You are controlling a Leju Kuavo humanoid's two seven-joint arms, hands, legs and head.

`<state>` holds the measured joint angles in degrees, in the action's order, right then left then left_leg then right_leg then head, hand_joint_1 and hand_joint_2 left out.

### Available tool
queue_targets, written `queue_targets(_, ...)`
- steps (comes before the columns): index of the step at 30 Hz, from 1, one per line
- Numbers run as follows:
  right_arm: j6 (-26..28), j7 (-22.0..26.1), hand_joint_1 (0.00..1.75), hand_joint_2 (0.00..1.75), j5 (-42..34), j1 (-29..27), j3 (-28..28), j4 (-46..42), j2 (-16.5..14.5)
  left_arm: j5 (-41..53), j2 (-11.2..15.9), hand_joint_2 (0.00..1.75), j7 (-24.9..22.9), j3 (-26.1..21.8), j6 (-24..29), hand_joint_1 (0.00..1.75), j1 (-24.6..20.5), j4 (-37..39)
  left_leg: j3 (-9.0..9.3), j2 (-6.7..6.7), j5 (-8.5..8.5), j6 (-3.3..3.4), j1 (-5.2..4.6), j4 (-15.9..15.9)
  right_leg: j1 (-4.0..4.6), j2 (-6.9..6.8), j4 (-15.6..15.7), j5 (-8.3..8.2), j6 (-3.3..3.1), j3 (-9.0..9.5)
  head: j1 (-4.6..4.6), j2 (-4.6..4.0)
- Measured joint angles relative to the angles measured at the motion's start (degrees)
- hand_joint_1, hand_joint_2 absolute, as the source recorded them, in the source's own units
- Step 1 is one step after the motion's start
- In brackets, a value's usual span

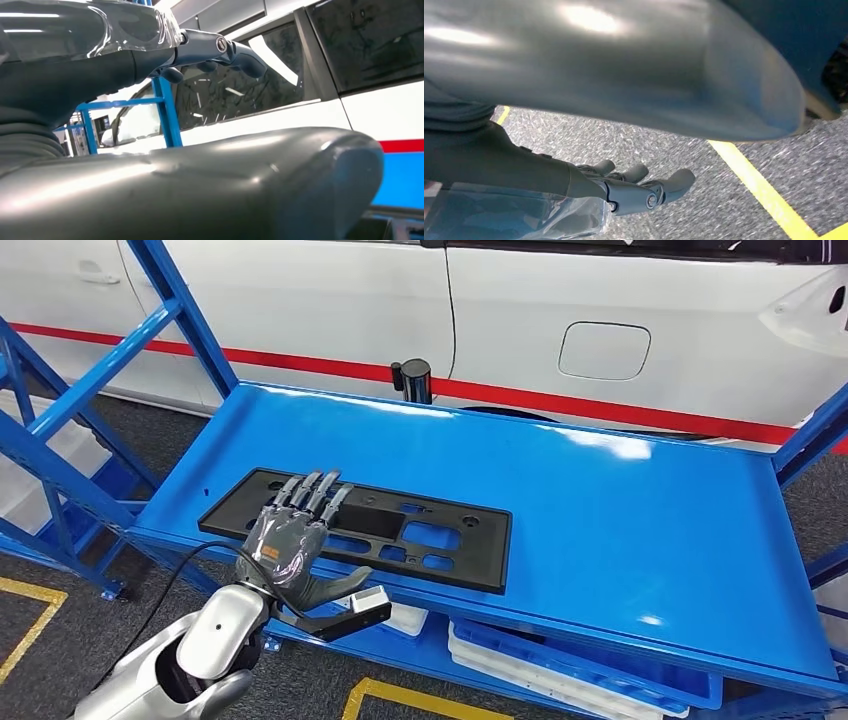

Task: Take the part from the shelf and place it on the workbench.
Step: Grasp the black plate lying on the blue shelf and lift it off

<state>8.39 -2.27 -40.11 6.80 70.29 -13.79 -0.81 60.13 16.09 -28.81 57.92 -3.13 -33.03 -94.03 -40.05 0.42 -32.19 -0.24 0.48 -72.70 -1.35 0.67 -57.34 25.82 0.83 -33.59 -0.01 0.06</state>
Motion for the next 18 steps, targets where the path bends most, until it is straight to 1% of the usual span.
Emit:
queue_targets(1,0.0,0.0,0.00,0.00,0.0,0.0,0.0,0.0,0.0,0.0,0.0,0.00,0.0,0.0,0.0,0.00,0.1,0.1,-0.32,0.00,0.44,-0.02,0.09,-0.5,0.00,0.02,0.0,0.02,0.01,0.03,-0.01,0.00)
queue_targets(2,0.0,0.0,0.00,0.00,0.0,0.0,0.0,0.0,0.0,0.0,0.0,0.00,0.0,0.0,0.0,0.00,0.1,0.1,0.51,0.00,1.92,0.03,0.15,1.5,-0.02,0.07,0.0,0.04,0.03,0.09,-0.01,0.01)
queue_targets(3,0.0,0.0,0.00,0.00,0.0,0.0,0.0,0.0,0.0,0.0,0.0,0.00,0.0,0.0,0.0,0.00,0.1,0.1,2.29,0.00,4.06,0.13,0.20,5.5,-0.04,0.12,0.0,0.07,0.08,0.17,-0.01,0.01)
queue_targets(4,0.0,0.0,0.00,0.00,0.0,0.0,0.0,0.0,0.0,0.0,0.0,0.00,0.0,0.0,0.0,0.00,0.0,0.2,4.34,-0.04,5.78,0.29,0.17,9.9,0.00,0.18,0.0,0.11,0.16,0.20,-0.01,0.01)
queue_targets(5,0.0,0.0,0.00,0.00,0.0,0.1,0.0,0.0,0.0,0.0,0.0,0.00,0.0,0.0,0.0,0.00,-0.1,0.2,6.00,-0.08,7.02,0.49,0.02,13.5,0.06,0.22,0.0,0.12,0.34,0.17,-0.01,0.01)
queue_targets(6,0.0,0.0,0.00,0.00,0.0,0.1,0.0,0.0,0.0,0.0,0.0,0.00,0.0,0.0,0.0,0.00,-0.2,0.2,6.98,-0.13,7.57,0.71,-0.17,15.7,0.10,0.25,0.0,0.10,0.57,0.12,0.01,0.01)
queue_targets(7,0.0,0.0,0.00,0.00,0.0,0.1,0.0,0.0,0.0,0.0,0.0,0.00,0.0,0.0,0.0,0.00,-0.3,0.2,7.29,-0.18,7.51,0.96,-0.39,16.5,0.13,0.26,0.1,0.05,0.85,0.06,0.02,0.01)
queue_targets(8,0.0,0.0,0.00,0.00,0.0,0.1,0.0,0.0,0.0,0.0,0.0,0.00,0.0,0.0,0.0,0.00,-0.3,0.3,7.25,-0.20,7.59,1.23,-0.57,16.6,0.10,0.26,0.3,-0.04,1.17,0.07,0.02,0.01)
queue_targets(9,0.0,0.0,0.00,0.00,0.0,0.0,0.0,0.0,0.0,0.0,0.0,0.00,0.0,0.0,-0.1,0.00,-0.3,0.3,7.32,-0.20,7.77,1.63,-0.48,16.8,0.01,0.23,0.4,0.01,1.52,0.11,0.03,0.01)
queue_targets(10,0.0,0.0,0.00,0.00,0.0,0.0,0.0,0.0,0.0,0.0,0.0,0.00,0.0,0.0,-0.1,0.00,-0.4,0.3,7.48,-0.19,7.98,2.05,-0.41,17.1,0.03,0.14,0.0,0.37,1.79,0.02,0.05,0.01)
queue_targets(11,0.0,0.0,0.00,0.00,0.0,0.0,0.0,0.0,0.0,0.0,0.0,0.00,0.0,0.0,-0.1,0.00,-0.5,0.3,7.65,-0.17,8.19,2.48,-0.31,17.4,0.06,0.04,-1.3,1.30,1.96,-0.50,0.09,0.01)
queue_targets(12,0.0,0.0,0.00,0.00,0.0,0.1,0.0,0.0,0.0,0.0,0.0,0.00,0.0,0.0,-0.3,0.00,-0.5,0.3,7.82,-0.13,8.35,2.85,-0.23,17.7,0.12,-0.05,-3.8,2.87,2.04,-1.62,0.15,0.01)
queue_targets(14,0.0,0.0,0.00,0.00,0.0,0.0,0.0,0.0,0.0,-0.1,0.0,0.00,0.0,0.1,-0.5,0.00,-0.6,0.4,7.88,-0.08,8.32,3.23,-0.48,17.7,0.25,-0.12,-11.5,6.47,1.95,-5.19,0.24,0.01)
queue_targets(15,0.0,0.0,0.00,0.00,0.0,0.0,0.0,0.0,0.0,-0.1,0.0,0.00,0.0,0.1,-0.7,0.00,-0.5,0.5,7.90,-0.09,8.28,3.32,-0.63,17.7,0.29,-0.12,-14.6,7.48,1.90,-6.73,0.26,0.01)
queue_targets(16,0.0,0.0,0.00,0.00,0.0,-0.1,0.0,0.0,0.0,-0.2,0.0,0.00,0.1,0.2,-0.8,0.00,-0.5,0.6,7.93,-0.10,8.25,3.38,-0.76,17.7,0.34,-0.13,-16.0,7.44,1.83,-7.43,0.27,0.01)
queue_targets(17,0.0,0.0,0.00,0.00,0.0,-0.1,0.0,0.0,0.0,-0.3,0.0,0.00,0.1,0.2,-0.9,0.00,-0.5,0.7,8.02,-0.14,8.22,3.41,-0.87,17.7,0.37,-0.13,-15.1,6.36,1.71,-7.04,0.27,0.01)
queue_targets(18,0.0,0.0,0.00,0.00,0.0,-0.1,0.0,0.0,0.0,-0.5,0.0,0.00,0.1,0.2,-1.0,0.00,-0.5,0.8,8.15,-0.18,8.17,3.42,-0.94,17.7,0.42,-0.13,-11.9,4.41,1.50,-5.47,0.27,0.01)
